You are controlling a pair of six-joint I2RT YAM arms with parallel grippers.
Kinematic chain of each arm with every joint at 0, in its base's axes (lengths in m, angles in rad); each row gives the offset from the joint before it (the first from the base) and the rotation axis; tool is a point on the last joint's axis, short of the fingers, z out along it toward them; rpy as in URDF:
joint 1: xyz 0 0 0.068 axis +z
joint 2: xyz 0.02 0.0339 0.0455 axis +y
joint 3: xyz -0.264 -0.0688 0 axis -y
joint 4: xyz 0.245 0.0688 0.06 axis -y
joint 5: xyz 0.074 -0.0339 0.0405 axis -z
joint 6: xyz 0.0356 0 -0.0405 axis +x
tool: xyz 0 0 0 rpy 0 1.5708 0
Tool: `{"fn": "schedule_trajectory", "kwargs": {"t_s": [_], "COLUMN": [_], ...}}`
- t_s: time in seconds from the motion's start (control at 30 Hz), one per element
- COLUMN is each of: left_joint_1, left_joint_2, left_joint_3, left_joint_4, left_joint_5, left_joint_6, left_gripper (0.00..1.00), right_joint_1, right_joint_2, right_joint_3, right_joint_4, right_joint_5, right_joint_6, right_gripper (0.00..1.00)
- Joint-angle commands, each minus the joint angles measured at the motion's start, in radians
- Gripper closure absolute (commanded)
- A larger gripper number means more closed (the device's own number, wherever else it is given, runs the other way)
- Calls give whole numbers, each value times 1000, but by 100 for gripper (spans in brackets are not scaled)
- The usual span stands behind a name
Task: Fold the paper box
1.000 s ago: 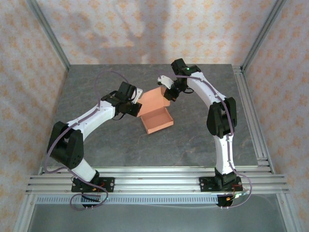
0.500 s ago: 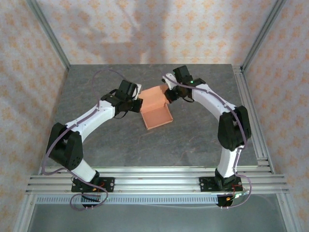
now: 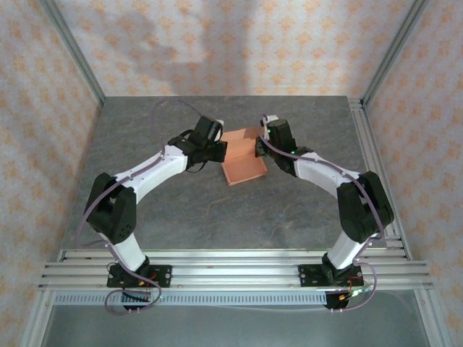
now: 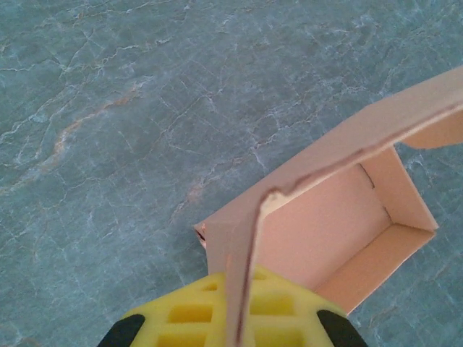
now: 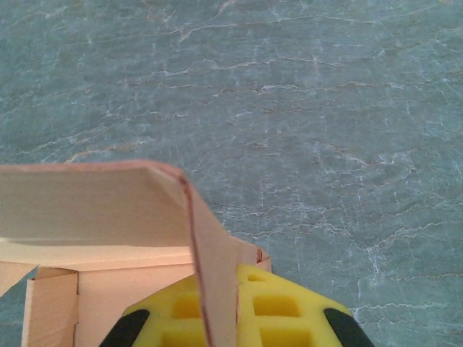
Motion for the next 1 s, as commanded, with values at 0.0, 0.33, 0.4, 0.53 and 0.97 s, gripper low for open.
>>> {"fn": "schedule_trajectory", "kwargs": {"t_s": [0.0,0.33,0.4,0.53,0.97], "left_joint_1": [-9,-18,-25,-34,-82], "left_joint_2": [32,79,83,83,44], "left_joint_3": [35,41,37,21,-97], "left_joint_4": [9,59,71,98,215], "left_joint_5": [-33,-92,-104,-127,-182], "left_joint_6": [-90,-284,-300,-323,-333], "left_gripper": [100,100,100,100,100], "right_joint_1": [16,35,42,58,122], "right_joint_2": [-39,-43,-47,-57,-97], "right_joint_3": [-47,-180,-206,-269,-383], "right_joint_4": [228,389,425,501,611], "right_joint_5": [6,-2,2,3,113], "right_joint_6": [43,4,-13,-50,-13], "right_gripper": [100,100,100,100,100]}}
